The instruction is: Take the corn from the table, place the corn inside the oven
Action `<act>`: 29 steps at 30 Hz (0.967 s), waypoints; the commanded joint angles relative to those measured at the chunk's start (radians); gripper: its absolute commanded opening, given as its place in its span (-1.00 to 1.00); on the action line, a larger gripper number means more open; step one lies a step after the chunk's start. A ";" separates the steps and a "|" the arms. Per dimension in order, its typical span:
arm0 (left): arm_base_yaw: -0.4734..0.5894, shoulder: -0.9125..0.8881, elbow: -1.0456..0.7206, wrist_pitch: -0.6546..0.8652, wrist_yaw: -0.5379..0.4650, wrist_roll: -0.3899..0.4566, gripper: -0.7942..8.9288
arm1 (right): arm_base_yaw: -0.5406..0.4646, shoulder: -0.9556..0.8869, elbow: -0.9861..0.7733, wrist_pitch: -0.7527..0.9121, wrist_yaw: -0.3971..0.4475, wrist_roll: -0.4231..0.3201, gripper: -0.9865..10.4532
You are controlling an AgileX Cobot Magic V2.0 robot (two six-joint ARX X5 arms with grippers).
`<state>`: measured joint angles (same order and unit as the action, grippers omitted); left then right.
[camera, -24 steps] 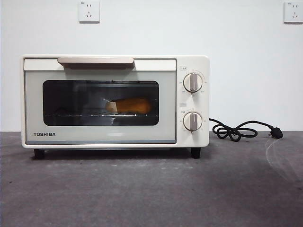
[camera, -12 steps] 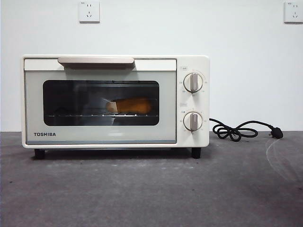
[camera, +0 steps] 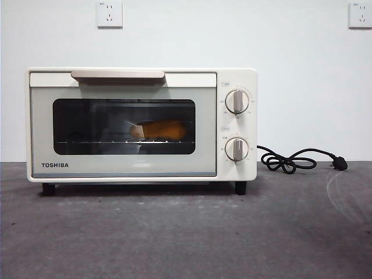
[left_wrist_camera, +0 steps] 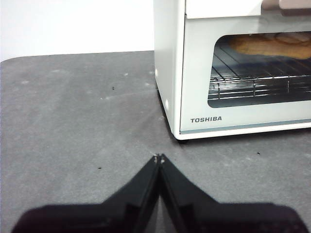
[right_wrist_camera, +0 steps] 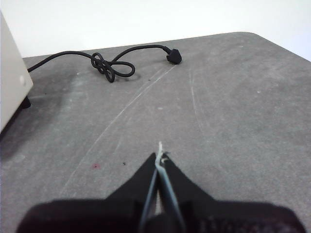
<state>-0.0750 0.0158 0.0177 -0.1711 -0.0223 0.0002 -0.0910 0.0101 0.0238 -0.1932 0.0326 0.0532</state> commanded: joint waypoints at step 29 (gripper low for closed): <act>0.002 0.000 -0.008 0.007 0.003 0.010 -0.84 | 0.000 -0.002 -0.009 0.009 0.001 0.023 -0.85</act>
<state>-0.0750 0.0158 0.0177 -0.1711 -0.0223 0.0002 -0.0910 0.0101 0.0238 -0.1917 0.0330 0.0647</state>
